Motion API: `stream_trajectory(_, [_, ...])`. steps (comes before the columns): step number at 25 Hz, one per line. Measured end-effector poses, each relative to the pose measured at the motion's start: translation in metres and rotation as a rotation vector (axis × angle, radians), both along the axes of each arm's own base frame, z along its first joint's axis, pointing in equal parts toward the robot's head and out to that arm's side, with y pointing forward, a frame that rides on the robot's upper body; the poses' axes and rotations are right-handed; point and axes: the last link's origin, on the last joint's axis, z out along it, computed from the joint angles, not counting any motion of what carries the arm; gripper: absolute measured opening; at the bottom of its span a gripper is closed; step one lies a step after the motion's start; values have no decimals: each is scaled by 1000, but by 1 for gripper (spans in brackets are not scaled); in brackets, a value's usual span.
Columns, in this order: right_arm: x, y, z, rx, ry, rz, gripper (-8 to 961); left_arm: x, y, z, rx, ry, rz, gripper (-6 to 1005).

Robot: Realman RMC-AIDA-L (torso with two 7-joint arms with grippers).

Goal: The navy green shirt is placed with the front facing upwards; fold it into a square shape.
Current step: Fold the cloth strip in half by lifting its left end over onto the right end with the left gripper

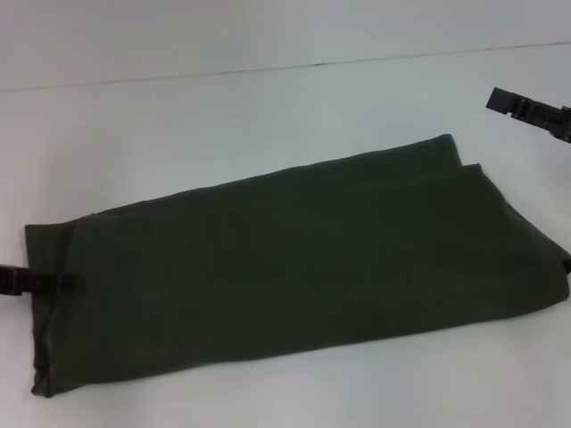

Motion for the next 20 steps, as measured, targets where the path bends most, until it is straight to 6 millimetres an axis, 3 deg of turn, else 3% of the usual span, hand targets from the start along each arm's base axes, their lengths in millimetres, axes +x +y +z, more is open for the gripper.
stream_trajectory(20, [1, 0, 1, 1, -3, 0, 909, 10, -1, -12, -65, -32, -13, 864])
